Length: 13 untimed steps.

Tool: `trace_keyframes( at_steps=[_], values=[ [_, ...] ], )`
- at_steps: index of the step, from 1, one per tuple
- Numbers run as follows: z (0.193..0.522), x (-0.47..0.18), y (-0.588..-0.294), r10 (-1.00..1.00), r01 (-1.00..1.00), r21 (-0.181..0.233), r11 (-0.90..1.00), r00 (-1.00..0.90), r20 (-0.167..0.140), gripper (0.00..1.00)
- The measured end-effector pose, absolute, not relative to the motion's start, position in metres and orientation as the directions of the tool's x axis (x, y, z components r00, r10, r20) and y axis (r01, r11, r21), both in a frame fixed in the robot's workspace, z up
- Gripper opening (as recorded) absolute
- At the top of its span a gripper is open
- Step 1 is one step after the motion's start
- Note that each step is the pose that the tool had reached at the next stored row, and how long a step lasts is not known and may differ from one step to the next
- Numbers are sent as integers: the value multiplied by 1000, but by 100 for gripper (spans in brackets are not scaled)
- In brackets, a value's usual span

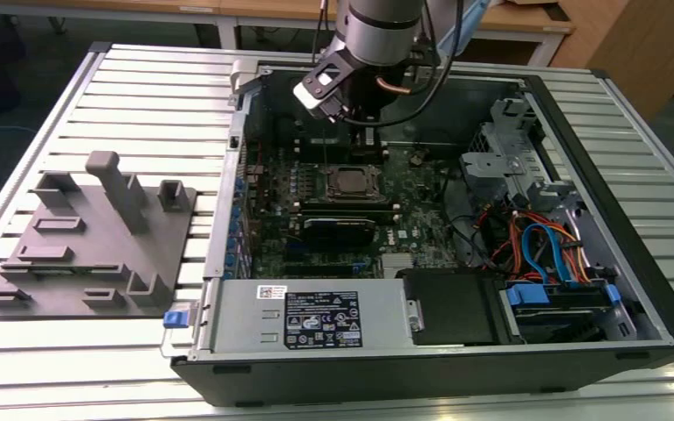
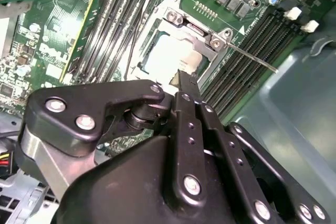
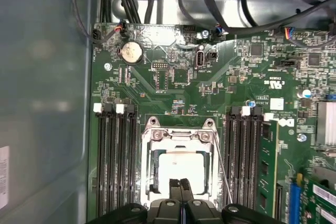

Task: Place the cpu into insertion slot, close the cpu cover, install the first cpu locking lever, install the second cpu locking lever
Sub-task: 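Install the first cpu locking lever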

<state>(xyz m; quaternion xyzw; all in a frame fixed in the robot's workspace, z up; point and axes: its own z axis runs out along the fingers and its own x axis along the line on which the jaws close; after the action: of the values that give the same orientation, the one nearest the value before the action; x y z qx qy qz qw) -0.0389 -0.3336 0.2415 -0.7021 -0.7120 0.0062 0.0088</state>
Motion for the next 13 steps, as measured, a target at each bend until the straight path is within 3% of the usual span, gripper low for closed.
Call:
trace_keyframes(
  at_steps=[13],
  values=[
    [253, -39, -334, 1000, 1000, -21, 20, -20, 4, 10]
  ],
)
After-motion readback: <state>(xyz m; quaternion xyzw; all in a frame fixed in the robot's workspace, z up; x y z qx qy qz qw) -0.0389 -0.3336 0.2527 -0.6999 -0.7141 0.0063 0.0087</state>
